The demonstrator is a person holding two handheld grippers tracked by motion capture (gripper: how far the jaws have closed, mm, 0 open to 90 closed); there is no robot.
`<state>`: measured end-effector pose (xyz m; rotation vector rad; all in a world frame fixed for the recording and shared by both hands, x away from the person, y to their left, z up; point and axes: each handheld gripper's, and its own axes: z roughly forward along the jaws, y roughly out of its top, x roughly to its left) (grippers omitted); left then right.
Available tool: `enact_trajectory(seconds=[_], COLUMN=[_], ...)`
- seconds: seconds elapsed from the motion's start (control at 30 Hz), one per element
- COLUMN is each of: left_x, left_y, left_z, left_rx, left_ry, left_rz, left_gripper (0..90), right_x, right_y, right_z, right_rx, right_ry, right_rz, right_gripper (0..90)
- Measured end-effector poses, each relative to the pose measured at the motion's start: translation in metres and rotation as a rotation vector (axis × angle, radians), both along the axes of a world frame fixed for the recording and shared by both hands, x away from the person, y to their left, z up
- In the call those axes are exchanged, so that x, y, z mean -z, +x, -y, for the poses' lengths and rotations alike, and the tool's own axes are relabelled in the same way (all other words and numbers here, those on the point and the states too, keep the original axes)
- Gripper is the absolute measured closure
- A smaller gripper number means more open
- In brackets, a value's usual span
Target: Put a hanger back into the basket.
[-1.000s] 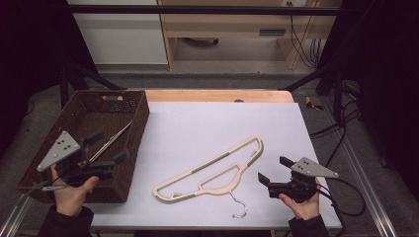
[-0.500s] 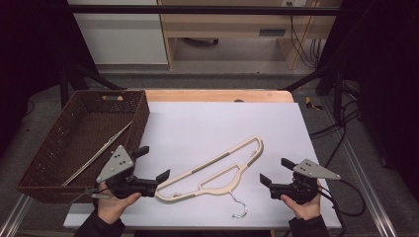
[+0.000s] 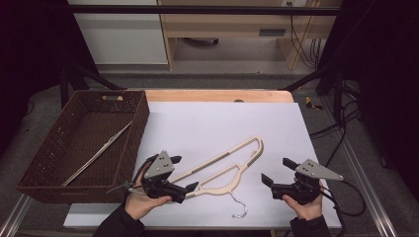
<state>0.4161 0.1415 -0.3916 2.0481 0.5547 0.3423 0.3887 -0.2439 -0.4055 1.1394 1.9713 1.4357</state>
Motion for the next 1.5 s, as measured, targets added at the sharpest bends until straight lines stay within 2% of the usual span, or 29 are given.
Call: enact_trajectory(seconds=[0.33,0.5,0.57,0.67,0.73,0.77,0.8,0.9,1.03,1.1,1.13,1.2,1.33,1.4,1.5], left_x=[0.024,0.035,0.039,0.043,0.045,0.046,0.047,0.047,0.045,0.045,0.045,0.046,0.046,0.045,0.045], left_y=[0.013,0.017,0.019,0.020,0.019,0.018,0.017,0.015,0.011,0.010,0.009,0.006,-0.001,-0.003,-0.005], left_z=[0.045,0.058,0.060,0.059,0.056,0.054,0.050,0.038,0.018,0.006,0.000,-0.012,-0.031,-0.038,-0.044], left_rx=[0.106,0.154,0.169,0.178,0.168,0.153,0.144,0.111,0.025,-0.016,-0.034,-0.072,-0.128,-0.142,-0.158], left_ry=[0.104,0.161,0.202,0.212,0.201,0.178,0.172,0.160,0.092,0.058,0.044,0.026,-0.020,-0.039,-0.068], left_rz=[-0.078,-0.096,-0.098,-0.110,-0.116,-0.121,-0.122,-0.107,-0.095,-0.095,-0.096,-0.091,-0.083,-0.081,-0.084], left_gripper=[9.5,13.8,15.3,16.7,17.4,18.0,18.2,18.0,15.9,14.4,13.8,12.7,10.5,8.8,7.3], right_x=[0.001,0.002,0.003,0.005,0.008,0.010,0.012,0.019,0.026,0.028,0.029,0.033,0.048,0.053,0.060], right_y=[0.000,0.000,0.000,0.001,0.001,0.001,0.001,0.002,0.002,0.001,0.000,0.000,0.000,-0.001,0.000], right_z=[0.000,-0.001,-0.002,-0.005,-0.009,-0.012,-0.015,-0.028,-0.043,-0.053,-0.060,-0.072,-0.095,-0.101,-0.101], right_rx=[-0.006,-0.005,-0.010,-0.028,-0.041,-0.048,-0.050,-0.066,-0.077,-0.059,-0.060,-0.073,-0.091,-0.079,-0.066], right_ry=[-0.002,-0.001,0.000,-0.005,-0.014,-0.006,-0.007,-0.030,-0.037,-0.098,-0.111,-0.117,-0.166,-0.178,-0.185], right_rz=[-0.004,-0.004,-0.007,-0.019,-0.027,-0.034,-0.043,-0.074,-0.116,-0.117,-0.129,-0.172,-0.235,-0.262,-0.276], right_gripper=[6.3,6.6,7.2,8.8,10.7,12.4,13.9,18.1,22.7,24.2,25.4,27.6,32.6,36.9,44.9])
